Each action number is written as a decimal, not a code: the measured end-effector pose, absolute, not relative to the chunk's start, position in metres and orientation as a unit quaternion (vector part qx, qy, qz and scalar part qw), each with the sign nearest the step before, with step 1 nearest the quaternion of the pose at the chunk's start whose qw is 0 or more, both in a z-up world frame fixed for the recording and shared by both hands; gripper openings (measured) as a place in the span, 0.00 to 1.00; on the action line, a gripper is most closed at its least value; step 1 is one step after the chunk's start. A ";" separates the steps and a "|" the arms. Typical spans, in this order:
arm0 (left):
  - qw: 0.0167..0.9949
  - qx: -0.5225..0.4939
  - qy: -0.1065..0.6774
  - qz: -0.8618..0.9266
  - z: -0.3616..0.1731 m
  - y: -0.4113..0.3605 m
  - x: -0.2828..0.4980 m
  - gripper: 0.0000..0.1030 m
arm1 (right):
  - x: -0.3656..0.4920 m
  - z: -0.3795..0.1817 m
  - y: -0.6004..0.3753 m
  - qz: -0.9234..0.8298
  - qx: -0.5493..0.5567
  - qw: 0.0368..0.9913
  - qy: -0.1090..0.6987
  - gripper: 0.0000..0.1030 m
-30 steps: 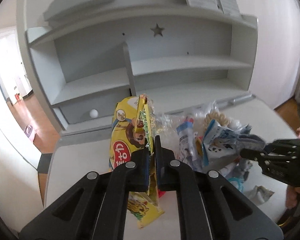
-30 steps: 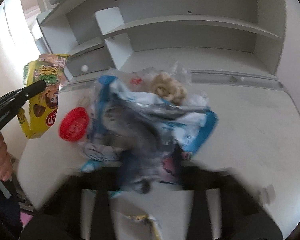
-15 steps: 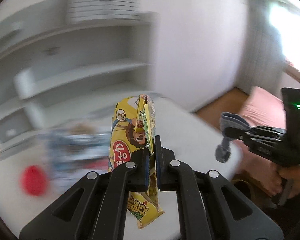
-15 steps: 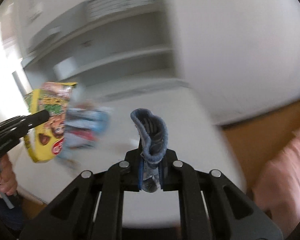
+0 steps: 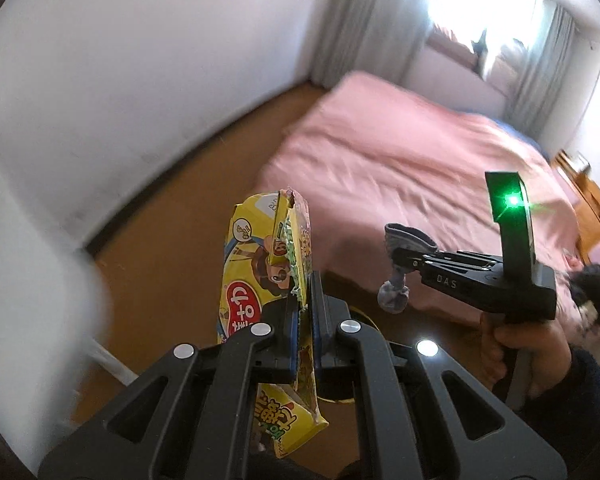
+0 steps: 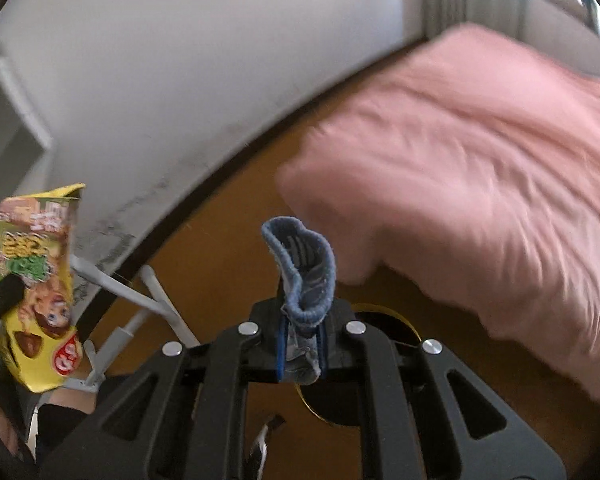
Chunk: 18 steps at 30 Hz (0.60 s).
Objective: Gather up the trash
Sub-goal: 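Carry the yellow bag and grey sock over to the black trash bin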
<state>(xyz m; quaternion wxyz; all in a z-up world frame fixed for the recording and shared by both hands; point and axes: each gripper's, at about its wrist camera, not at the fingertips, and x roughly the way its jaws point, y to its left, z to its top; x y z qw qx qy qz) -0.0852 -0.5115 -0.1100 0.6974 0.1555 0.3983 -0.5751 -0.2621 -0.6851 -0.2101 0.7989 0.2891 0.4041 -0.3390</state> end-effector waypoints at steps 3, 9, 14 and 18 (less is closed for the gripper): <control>0.672 0.181 0.424 -0.579 -0.151 -0.550 -0.105 0.04 | -0.279 -0.249 -0.698 -0.340 0.332 0.764 0.436 0.12; 0.630 0.217 0.473 -0.576 -0.225 -0.598 -0.124 0.04 | -0.309 -0.294 -0.692 -0.336 0.374 0.729 0.464 0.12; 0.602 0.234 0.495 -0.581 -0.263 -0.618 -0.141 0.04 | -0.324 -0.306 -0.694 -0.336 0.394 0.718 0.465 0.12; 0.588 0.241 0.501 -0.587 -0.275 -0.627 -0.157 0.04 | -0.330 -0.314 -0.702 -0.335 0.410 0.711 0.464 0.13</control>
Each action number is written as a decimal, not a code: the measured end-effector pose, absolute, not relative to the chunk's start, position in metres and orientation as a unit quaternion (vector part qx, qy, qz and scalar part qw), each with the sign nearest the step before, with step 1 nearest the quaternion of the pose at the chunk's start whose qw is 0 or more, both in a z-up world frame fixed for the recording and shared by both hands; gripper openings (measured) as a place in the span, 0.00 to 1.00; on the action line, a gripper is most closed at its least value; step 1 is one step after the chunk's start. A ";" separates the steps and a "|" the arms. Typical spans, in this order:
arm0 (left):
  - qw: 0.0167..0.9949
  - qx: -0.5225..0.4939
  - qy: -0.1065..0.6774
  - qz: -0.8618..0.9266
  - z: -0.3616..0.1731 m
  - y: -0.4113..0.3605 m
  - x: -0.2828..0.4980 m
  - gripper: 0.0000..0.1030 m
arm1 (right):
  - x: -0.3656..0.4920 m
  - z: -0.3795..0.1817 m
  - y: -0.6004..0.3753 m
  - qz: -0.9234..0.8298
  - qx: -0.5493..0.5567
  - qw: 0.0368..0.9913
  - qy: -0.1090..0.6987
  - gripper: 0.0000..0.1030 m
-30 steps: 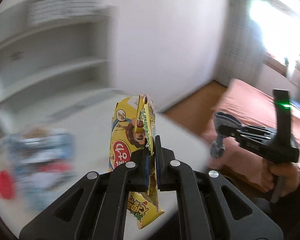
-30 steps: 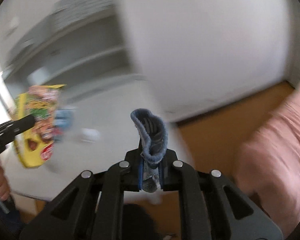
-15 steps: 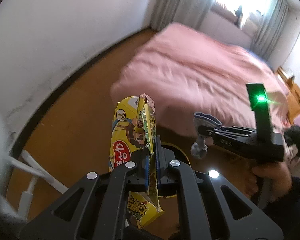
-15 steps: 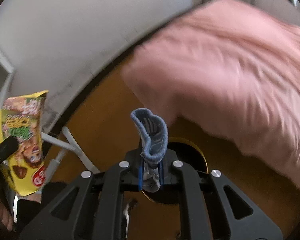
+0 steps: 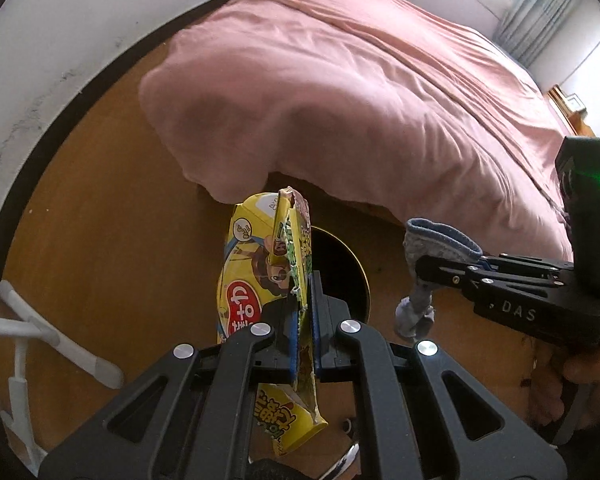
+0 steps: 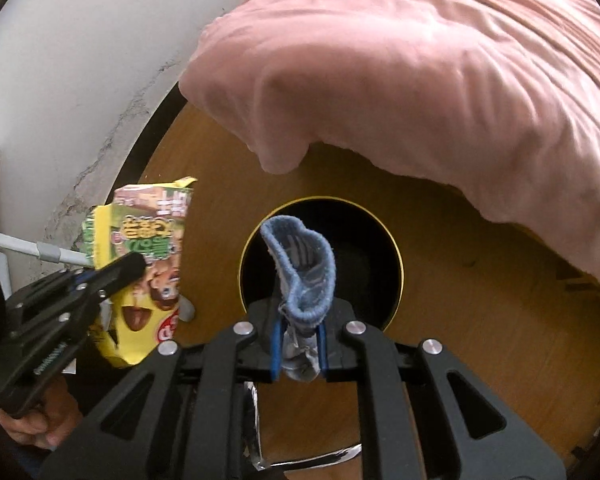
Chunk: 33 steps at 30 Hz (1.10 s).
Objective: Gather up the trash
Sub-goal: 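Carry the yellow bag and grey sock over to the black trash bin, then open right gripper to drop the sock while left gripper drops the yellow bag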
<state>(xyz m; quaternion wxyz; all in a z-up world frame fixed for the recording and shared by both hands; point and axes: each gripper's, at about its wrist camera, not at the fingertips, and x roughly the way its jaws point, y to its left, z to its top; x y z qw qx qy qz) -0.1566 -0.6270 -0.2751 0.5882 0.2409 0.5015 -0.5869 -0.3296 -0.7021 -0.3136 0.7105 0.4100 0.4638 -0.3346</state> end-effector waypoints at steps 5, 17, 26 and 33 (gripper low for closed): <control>0.579 0.247 0.514 -0.582 -0.286 -0.631 -0.159 0.04 | -0.338 -0.307 -0.707 -0.350 0.411 0.715 0.445 0.67; 0.566 0.258 0.521 -0.585 -0.296 -0.635 -0.169 0.04 | -0.335 -0.302 -0.709 -0.320 0.429 0.730 0.425 0.67; 0.569 0.259 0.517 -0.584 -0.294 -0.631 -0.168 0.04 | -0.319 -0.304 -0.705 -0.324 0.402 0.728 0.451 0.80; 0.570 0.261 0.516 -0.584 -0.293 -0.629 -0.167 0.04 | -0.317 -0.309 -0.708 -0.306 0.434 0.722 0.444 0.83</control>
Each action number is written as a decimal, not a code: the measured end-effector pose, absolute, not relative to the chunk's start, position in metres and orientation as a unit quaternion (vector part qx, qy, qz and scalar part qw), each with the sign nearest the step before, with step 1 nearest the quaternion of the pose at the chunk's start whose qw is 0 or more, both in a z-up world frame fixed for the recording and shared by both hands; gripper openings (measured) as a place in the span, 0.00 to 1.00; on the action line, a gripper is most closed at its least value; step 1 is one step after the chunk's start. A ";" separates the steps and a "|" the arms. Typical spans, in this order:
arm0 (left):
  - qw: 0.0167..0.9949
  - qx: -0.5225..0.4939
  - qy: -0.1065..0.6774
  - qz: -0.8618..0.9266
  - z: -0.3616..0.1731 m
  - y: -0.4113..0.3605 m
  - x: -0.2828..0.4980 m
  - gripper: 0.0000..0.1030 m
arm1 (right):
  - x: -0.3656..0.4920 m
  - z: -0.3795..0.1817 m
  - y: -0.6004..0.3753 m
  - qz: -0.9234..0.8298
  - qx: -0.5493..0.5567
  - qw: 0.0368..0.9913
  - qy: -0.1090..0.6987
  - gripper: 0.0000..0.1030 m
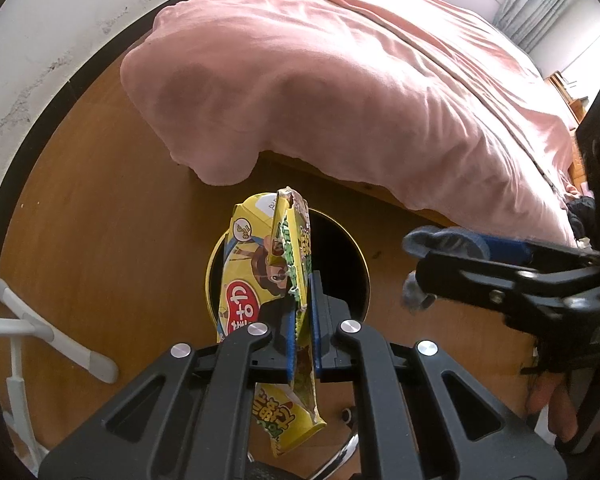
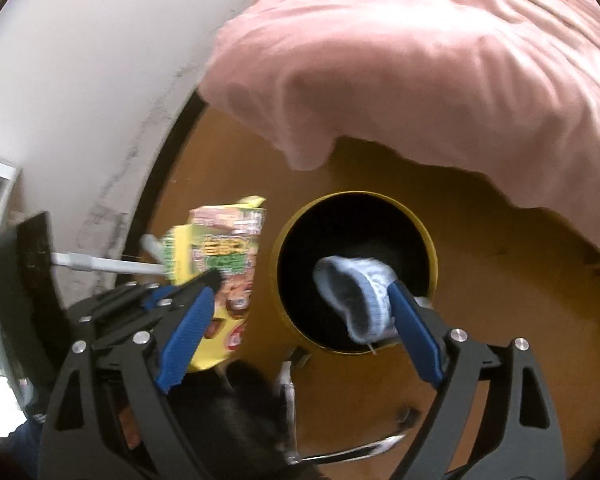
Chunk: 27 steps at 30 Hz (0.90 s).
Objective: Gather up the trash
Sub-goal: 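Open right gripper to drop the sock while left gripper drops the yellow bag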
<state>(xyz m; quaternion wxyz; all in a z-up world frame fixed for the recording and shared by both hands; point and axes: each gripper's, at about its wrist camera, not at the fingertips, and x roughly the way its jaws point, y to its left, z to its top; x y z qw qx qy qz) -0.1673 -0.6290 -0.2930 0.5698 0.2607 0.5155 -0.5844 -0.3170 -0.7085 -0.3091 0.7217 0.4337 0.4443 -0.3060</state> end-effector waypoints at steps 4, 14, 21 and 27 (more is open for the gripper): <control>0.571 0.259 0.515 -0.584 -0.292 -0.628 -0.166 0.04 | -0.317 -0.305 -0.710 -0.310 0.432 0.726 0.435 0.88; 0.571 0.259 0.516 -0.583 -0.292 -0.627 -0.165 0.04 | -0.328 -0.316 -0.718 -0.262 0.534 0.701 0.394 0.88; 0.569 0.260 0.516 -0.585 -0.291 -0.627 -0.164 0.04 | -0.330 -0.312 -0.719 -0.275 0.532 0.700 0.390 0.88; 0.569 0.259 0.518 -0.583 -0.292 -0.626 -0.165 0.04 | -0.334 -0.319 -0.722 -0.256 0.566 0.684 0.383 0.87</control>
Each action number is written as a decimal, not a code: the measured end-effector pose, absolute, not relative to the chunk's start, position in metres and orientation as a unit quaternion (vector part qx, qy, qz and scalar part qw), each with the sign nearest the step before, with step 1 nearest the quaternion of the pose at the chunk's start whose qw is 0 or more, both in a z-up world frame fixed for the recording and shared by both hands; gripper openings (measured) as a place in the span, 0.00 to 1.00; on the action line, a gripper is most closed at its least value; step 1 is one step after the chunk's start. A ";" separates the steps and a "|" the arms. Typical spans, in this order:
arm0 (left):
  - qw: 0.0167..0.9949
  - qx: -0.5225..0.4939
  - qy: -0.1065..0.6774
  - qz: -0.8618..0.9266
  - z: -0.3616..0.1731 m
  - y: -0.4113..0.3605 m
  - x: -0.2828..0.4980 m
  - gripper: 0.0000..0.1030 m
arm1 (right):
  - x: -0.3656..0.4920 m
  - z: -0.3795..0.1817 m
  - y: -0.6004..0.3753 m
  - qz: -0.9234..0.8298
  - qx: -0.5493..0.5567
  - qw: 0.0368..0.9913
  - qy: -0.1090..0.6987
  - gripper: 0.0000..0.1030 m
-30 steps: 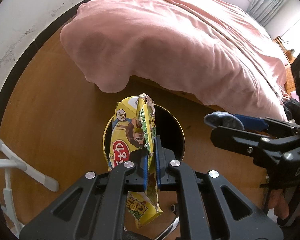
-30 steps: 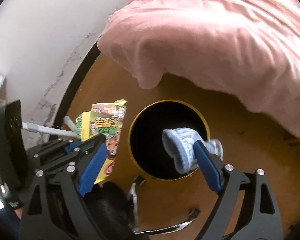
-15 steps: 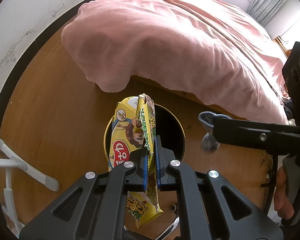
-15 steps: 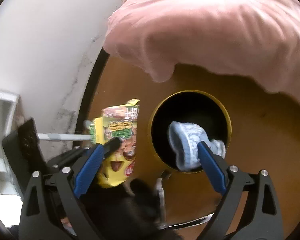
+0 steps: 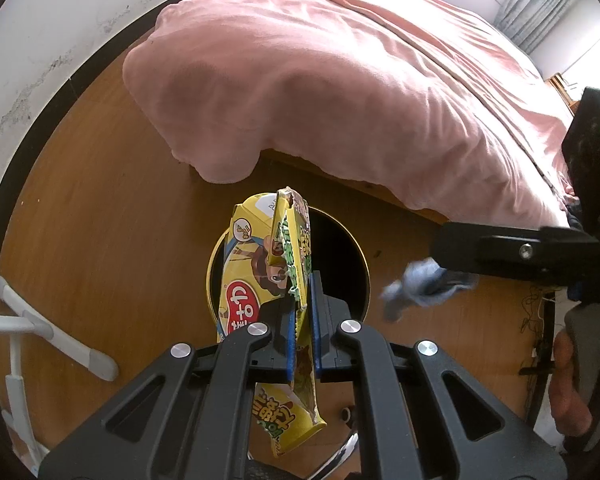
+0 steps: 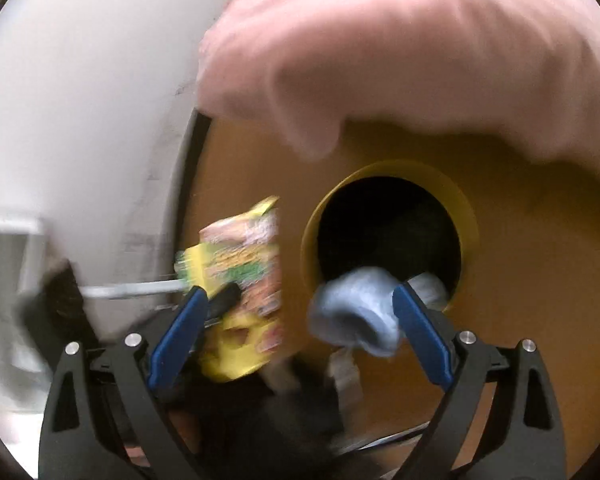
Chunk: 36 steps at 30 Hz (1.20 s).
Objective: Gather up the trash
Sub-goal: 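Open right gripper to drop the sock while left gripper drops the yellow bag, then grasp the white-and-blue cloth with left gripper while right gripper grasps the wrapper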
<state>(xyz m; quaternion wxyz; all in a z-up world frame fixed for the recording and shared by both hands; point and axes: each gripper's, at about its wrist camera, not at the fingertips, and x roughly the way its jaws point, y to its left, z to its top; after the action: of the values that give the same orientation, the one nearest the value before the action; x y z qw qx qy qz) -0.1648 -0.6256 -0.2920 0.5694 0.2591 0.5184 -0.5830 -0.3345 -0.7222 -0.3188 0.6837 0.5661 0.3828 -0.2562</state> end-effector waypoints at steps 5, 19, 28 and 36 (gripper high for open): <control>0.567 0.259 0.518 -0.586 -0.291 -0.626 -0.167 0.04 | -0.341 -0.312 -0.725 -0.261 0.577 0.687 0.356 0.87; 0.572 0.255 0.488 -0.608 -0.273 -0.633 -0.182 0.71 | -0.354 -0.276 -0.728 -0.345 0.517 0.713 0.325 0.88; 0.616 0.248 0.457 -0.592 -0.210 -0.602 -0.166 0.79 | -0.336 -0.223 -0.708 -0.370 0.406 0.764 0.338 0.89; 0.706 0.202 0.388 -0.558 -0.100 -0.511 -0.116 0.89 | -0.268 -0.127 -0.649 -0.337 0.271 0.842 0.323 0.89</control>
<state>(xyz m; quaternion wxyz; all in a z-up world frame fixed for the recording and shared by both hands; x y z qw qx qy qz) -0.1159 -0.5106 -0.0996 0.7058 0.2020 0.3876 -0.5575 -0.2680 -0.6490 -0.1271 0.8416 0.2709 0.3234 -0.3374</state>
